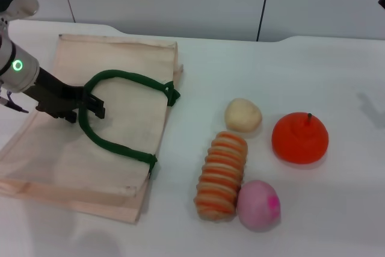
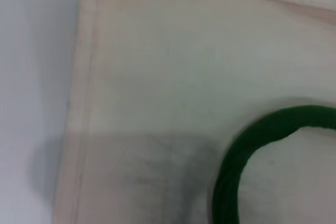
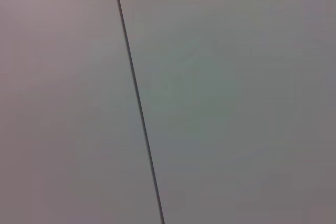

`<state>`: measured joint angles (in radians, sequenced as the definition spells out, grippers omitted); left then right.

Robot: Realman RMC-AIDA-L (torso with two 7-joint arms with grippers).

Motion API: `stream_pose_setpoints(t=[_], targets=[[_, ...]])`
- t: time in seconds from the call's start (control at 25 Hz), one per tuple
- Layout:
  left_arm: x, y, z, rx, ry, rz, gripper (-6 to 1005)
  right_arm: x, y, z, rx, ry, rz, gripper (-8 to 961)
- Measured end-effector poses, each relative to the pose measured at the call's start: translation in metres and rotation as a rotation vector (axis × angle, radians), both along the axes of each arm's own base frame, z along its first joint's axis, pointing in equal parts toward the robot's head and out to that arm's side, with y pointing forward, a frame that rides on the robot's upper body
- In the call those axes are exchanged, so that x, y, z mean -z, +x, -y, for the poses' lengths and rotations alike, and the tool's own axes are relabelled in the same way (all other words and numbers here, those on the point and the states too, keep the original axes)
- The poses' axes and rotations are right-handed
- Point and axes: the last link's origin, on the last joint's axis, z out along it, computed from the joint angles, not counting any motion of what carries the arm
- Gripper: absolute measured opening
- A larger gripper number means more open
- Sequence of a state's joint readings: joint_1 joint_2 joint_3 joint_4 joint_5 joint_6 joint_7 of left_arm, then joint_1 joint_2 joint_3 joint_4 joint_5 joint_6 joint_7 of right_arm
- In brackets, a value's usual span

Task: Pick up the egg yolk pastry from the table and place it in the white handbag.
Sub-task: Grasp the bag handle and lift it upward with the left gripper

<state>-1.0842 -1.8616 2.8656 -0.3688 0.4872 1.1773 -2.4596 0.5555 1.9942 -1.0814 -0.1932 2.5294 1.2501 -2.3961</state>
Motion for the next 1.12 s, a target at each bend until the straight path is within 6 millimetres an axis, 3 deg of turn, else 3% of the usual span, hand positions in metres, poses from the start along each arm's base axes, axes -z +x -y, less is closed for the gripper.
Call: stream_pose_setpoints(t=[0.6, 0.8, 1.12], targets=[[-0.007, 0.016, -0.014, 0.028, -0.012, -0.075, 704, 0.002, -0.003, 0.001, -0.010, -0.003, -0.010, 878], [-0.001, 0.014, -0.016, 0.027, -0.032, -0.142, 573, 0.004, -0.004, 0.001, -0.012, -0.004, -0.016, 878], [-0.004, 0.016, -0.022, 0.047, -0.022, -0.184, 575, 0.005, -0.008, 0.000, -0.024, -0.006, -0.020, 878]])
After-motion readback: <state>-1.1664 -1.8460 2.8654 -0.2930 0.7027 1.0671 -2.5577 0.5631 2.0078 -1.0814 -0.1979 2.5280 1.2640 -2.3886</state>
